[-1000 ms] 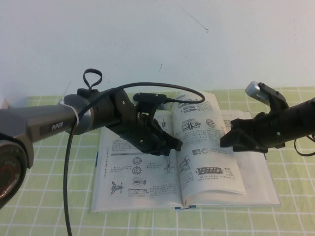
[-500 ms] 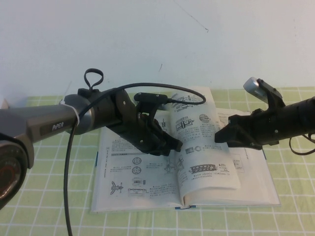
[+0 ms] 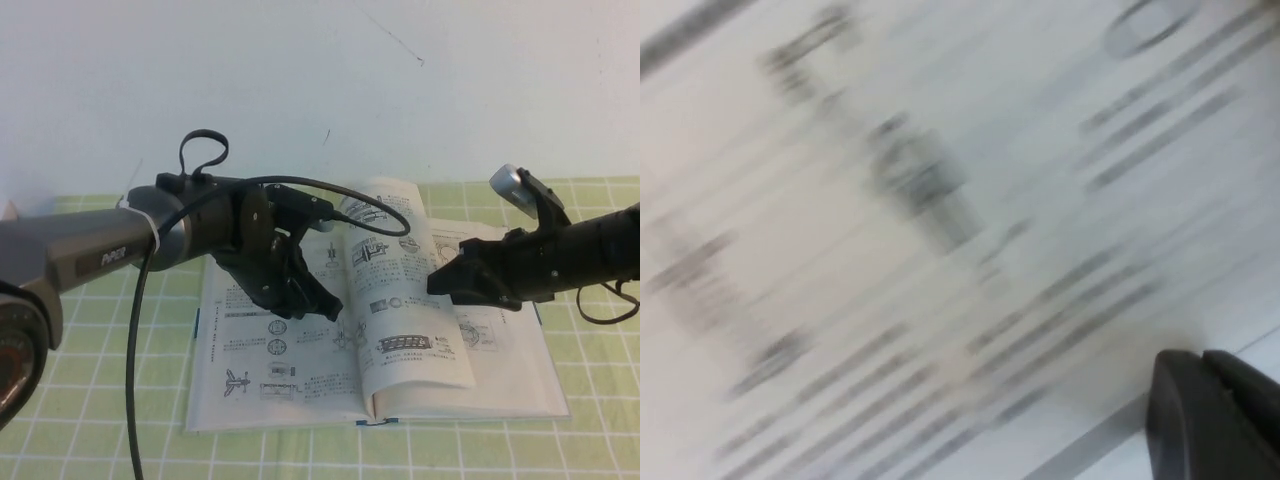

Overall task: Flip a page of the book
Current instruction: Open the closed book

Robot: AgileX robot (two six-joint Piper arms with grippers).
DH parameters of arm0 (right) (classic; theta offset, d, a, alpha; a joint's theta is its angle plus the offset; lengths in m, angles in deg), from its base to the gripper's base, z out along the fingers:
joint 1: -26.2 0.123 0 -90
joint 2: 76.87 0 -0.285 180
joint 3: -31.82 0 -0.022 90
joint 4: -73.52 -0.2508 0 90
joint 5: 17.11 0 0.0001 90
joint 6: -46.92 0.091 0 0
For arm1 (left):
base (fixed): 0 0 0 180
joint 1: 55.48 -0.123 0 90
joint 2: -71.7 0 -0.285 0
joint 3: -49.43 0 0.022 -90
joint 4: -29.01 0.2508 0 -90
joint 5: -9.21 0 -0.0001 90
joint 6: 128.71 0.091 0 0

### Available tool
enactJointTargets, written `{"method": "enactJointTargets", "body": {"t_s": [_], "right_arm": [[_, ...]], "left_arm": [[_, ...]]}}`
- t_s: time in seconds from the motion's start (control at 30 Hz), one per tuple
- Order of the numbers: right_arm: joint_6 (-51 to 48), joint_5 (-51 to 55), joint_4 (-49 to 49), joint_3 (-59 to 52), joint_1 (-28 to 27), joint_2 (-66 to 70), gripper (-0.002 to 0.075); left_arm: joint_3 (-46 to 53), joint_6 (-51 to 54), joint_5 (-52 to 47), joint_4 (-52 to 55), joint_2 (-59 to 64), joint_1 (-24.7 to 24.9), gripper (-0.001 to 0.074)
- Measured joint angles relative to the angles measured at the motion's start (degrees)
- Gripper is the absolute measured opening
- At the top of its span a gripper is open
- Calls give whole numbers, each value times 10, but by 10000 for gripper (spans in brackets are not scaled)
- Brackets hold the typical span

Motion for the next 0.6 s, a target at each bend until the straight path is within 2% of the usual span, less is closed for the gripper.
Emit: {"method": "enactJointTargets", "body": {"t_s": [0.13, 0.37, 0.5, 0.6], "right_arm": [[-27, 13, -32, 0, 0, 1, 335], [-51, 22, -58, 0, 0, 1, 335], [-62, 25, -62, 0, 0, 1, 335], [-66, 26, -64, 0, 0, 1, 335]], "left_arm": [[5, -19, -18, 51, -17, -3, -4], [10, -22, -23, 63, -78, -3, -4], [10, 1, -16, 37, -107, 13, -4], [10, 60, -11, -19, -122, 41, -4]]}}
